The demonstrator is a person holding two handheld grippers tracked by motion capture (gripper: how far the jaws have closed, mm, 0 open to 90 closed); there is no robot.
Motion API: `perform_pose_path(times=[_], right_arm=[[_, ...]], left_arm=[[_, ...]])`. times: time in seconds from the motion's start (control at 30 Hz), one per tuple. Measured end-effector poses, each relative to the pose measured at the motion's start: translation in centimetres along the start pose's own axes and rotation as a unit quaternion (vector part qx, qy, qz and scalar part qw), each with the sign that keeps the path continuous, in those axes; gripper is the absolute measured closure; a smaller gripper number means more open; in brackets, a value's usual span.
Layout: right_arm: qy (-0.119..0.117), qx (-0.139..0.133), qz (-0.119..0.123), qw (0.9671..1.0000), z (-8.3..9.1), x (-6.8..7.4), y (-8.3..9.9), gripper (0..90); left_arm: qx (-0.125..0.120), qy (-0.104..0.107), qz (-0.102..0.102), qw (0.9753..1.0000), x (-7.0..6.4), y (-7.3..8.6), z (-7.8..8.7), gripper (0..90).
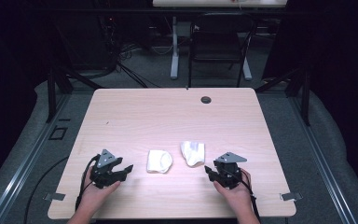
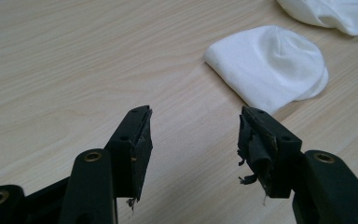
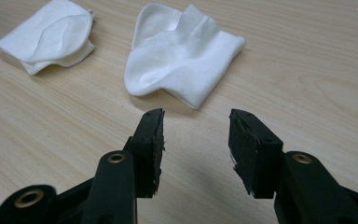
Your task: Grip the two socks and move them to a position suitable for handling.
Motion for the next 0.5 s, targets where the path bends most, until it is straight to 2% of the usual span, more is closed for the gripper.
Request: perform_pose_path(times=[0.03,0.07,0.17,0.33,0.5], right_arm=[[-0.004,0.003,-0.003,1.0,-0.1,0.0,0.0,57.7],[-0.006,0.007,-0.003,1.0,-0.3,-0.1,0.1,58.3],[-0.004,0.01,0.002,0.9999,-0.5,-0.2,0.2,58.3],[-0.006,0.007,0.02,0.9998,-0.5,0.5,0.2,59.2],[-0.006,0.006,0.03,0.9995,-0.3,1.1,0.2,63.2]], left_arm=[[0.0,0.0,0.0,1.0,0.0,0.0,0.0,44.2],[-0.01,0.005,0.004,0.9999,-0.1,-0.3,-0.1,45.7],[-0.009,0.007,0.002,0.9999,-0.3,-0.4,-0.4,46.9],[0.004,-0.009,-0.009,0.9999,-0.4,0.0,-0.9,48.5],[-0.002,-0.008,-0.002,1.0,-0.5,0.0,-0.7,51.9]])
Point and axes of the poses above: each handheld gripper's, and its own axes: z roughly backward along the jaws, y roughly out of its underside, x roughly to its left, the point moved 5 cm from there along -z, roughly forward along the jaws, and after that the axes turned 3 degrees about y, right-handed, at the moved point
